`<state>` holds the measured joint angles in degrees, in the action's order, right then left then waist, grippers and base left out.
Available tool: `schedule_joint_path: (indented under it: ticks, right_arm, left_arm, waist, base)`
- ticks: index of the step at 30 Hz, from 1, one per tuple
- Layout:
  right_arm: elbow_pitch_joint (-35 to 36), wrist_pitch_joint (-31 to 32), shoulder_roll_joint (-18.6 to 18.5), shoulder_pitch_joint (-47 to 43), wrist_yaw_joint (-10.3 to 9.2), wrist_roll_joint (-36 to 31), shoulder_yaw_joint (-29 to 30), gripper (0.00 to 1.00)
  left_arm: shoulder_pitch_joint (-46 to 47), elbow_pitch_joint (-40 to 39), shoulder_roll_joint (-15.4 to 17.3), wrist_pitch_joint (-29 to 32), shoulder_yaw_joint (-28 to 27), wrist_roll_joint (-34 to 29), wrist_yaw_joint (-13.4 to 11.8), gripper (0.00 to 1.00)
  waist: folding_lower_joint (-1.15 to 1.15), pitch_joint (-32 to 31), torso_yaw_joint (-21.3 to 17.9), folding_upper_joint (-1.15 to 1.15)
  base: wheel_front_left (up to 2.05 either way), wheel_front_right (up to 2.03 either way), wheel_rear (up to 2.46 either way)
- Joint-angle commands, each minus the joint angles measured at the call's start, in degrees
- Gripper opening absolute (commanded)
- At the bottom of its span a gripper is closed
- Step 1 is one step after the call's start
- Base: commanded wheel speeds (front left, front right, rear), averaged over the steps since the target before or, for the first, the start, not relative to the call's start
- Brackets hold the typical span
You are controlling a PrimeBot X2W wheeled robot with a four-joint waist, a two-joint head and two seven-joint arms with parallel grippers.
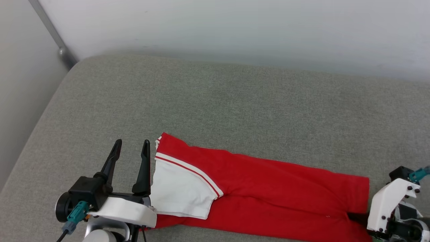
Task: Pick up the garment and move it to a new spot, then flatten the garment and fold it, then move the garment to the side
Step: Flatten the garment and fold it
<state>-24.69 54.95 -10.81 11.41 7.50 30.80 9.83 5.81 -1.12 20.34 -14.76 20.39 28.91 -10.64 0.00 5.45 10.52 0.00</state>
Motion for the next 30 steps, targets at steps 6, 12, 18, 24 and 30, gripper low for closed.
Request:
schedule_joint_path:
  ticks: [6, 12, 18, 24, 30]
  right_arm:
    - [-0.47, -1.04, 0.63, 0.05, -0.03, 2.61, -4.61, 0.0]
    - [3.68, -2.47, -3.27, 1.19, -0.03, 4.97, -7.07, 0.0]
    - [5.39, -2.87, -7.28, -0.42, -0.03, 5.82, -5.33, 0.0]
    - [5.47, -3.12, -11.53, -2.23, -0.03, 4.36, 2.63, 0.0]
    - [8.0, -1.73, -11.78, -3.32, -0.03, 3.83, 8.94, 0.0]
  left_arm:
    - [-0.41, 0.8, 0.36, -0.07, 0.07, -0.72, 0.02, 1.0]
    - [-1.61, 1.17, 1.68, 0.95, 0.02, -1.36, -1.06, 1.0]
    - [-3.0, 0.67, 3.0, 2.31, -0.26, -1.68, -2.16, 1.0]
    - [-3.93, -0.67, 3.07, 2.93, 0.18, -2.2, -3.48, 1.0]
    - [-3.54, -0.79, 3.37, 3.27, 0.25, -1.82, -3.36, 1.0]
  waist:
    - [0.0, -1.24, -1.08, 0.0]
    - [0.0, -3.54, -2.84, 0.0]
    - [0.0, -5.44, -5.9, 0.0]
    - [0.0, -6.01, -8.6, 0.0]
    - [0.0, -5.91, -9.86, 0.0]
  base:
    - [0.0, 0.0, 0.0]
    - [0.0, 0.0, 0.0]
    - [0.0, 0.0, 0.0]
    - [0.0, 0.0, 0.0]
    - [0.0, 0.0, 0.0]
